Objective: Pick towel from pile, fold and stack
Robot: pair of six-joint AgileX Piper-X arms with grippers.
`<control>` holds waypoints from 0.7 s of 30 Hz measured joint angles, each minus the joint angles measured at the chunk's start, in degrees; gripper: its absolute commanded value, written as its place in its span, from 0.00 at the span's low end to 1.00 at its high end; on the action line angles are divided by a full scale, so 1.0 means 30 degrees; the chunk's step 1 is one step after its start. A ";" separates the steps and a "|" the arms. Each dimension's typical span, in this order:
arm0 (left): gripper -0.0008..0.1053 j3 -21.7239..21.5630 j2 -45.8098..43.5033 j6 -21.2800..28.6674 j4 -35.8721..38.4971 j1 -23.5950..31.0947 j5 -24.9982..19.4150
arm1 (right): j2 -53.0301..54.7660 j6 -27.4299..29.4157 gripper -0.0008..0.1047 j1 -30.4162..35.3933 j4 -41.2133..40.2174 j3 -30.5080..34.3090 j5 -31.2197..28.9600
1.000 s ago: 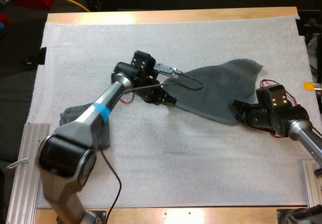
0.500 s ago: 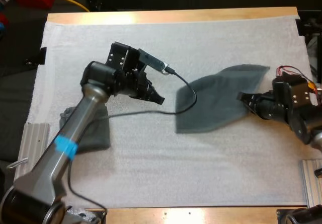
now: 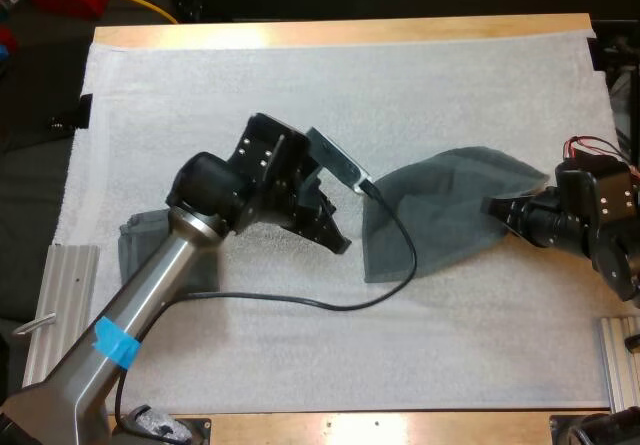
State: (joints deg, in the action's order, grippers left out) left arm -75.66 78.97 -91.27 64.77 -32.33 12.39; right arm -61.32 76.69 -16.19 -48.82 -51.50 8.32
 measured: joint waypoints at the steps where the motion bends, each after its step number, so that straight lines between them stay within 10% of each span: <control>1: 0.01 0.0000 0.0000 0.0007 0.0142 -0.0306 -0.0096 | 0.0000 0.0000 0.01 0.0000 0.0000 0.0000 0.0000; 9: 0.02 0.0066 0.0000 0.1329 0.0315 -0.3940 -0.2914 | 0.0000 0.0000 0.01 0.0000 -0.0043 0.0000 -0.0183; 16: 0.49 0.1620 0.0000 0.1916 0.0314 -0.4838 -0.4341 | 0.0000 0.0000 0.01 0.0000 -0.0043 0.0000 -0.0179; 21: 0.64 0.3216 0.0203 0.1958 0.0069 -0.4838 -0.4385 | 0.0000 0.0000 0.01 0.0000 -0.0043 0.0000 -0.0179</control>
State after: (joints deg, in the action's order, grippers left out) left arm -66.01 79.58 -85.40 64.98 -46.85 -0.76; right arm -61.32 76.69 -16.19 -48.95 -51.50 7.78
